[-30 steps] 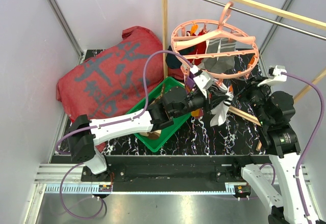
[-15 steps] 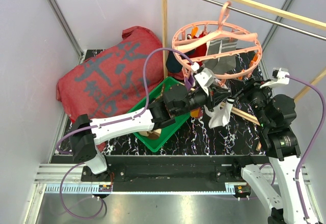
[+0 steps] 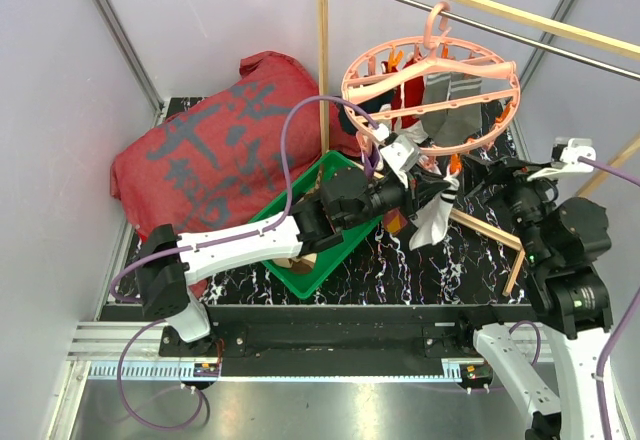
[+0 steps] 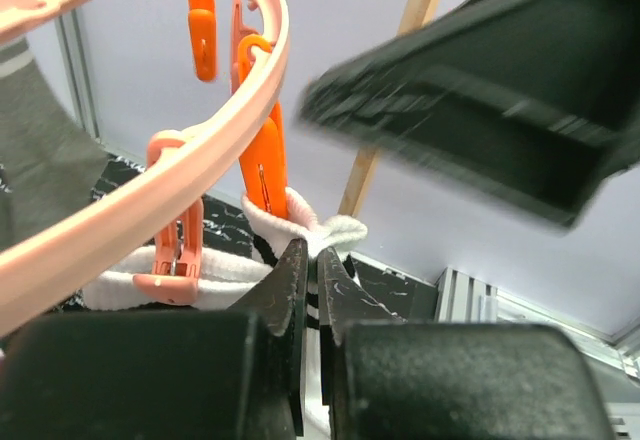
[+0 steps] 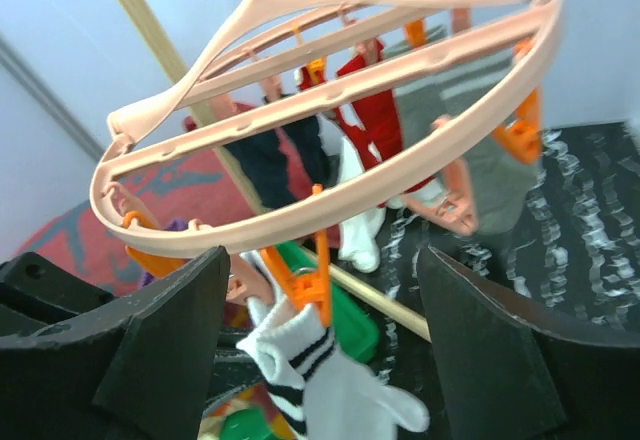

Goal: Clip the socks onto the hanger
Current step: Clamp the sock onto the hanger, then open the clamp at the hanger.

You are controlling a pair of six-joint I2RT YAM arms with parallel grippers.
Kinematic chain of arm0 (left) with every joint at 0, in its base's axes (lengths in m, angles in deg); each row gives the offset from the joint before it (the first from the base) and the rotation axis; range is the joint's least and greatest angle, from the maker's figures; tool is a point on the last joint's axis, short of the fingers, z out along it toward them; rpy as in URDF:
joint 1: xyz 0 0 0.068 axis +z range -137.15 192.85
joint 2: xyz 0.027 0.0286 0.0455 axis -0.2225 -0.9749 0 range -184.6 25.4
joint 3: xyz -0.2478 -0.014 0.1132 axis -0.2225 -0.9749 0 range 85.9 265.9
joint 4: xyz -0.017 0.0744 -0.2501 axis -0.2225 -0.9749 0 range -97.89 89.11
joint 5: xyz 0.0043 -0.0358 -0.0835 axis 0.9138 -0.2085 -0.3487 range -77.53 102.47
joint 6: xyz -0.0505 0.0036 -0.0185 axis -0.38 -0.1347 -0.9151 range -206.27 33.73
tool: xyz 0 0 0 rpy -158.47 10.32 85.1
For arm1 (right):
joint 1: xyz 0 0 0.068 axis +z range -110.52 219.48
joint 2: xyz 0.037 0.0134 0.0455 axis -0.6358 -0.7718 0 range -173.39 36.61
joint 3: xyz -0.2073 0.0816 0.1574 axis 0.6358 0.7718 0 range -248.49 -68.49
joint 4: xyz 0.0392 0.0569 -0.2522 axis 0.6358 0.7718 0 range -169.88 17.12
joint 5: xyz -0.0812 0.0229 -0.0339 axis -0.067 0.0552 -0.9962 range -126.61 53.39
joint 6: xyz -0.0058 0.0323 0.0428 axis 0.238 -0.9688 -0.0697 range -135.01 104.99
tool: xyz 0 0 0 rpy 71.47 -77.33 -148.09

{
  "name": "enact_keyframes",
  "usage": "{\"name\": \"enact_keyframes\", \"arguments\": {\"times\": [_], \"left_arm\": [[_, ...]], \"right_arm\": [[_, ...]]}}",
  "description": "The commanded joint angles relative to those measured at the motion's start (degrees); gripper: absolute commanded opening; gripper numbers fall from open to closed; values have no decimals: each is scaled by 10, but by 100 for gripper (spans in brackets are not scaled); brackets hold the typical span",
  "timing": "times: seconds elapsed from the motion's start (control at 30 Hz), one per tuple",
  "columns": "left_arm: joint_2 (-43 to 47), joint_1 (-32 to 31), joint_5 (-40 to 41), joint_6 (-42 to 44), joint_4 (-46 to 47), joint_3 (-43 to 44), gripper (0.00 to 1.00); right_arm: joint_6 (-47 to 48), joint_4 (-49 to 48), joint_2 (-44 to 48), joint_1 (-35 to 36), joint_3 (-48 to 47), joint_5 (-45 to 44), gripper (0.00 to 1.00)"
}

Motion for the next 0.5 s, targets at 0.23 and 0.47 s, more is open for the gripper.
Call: {"name": "enact_keyframes", "arguments": {"times": [0.23,0.47], "left_arm": [[59,33,16,-8,22,-33,7],[79,41,14,-10,19,-46,9]], "right_arm": [[197,54,-12,1,-51,-52,83],[222,27,-47,0,-29,24,79]]}}
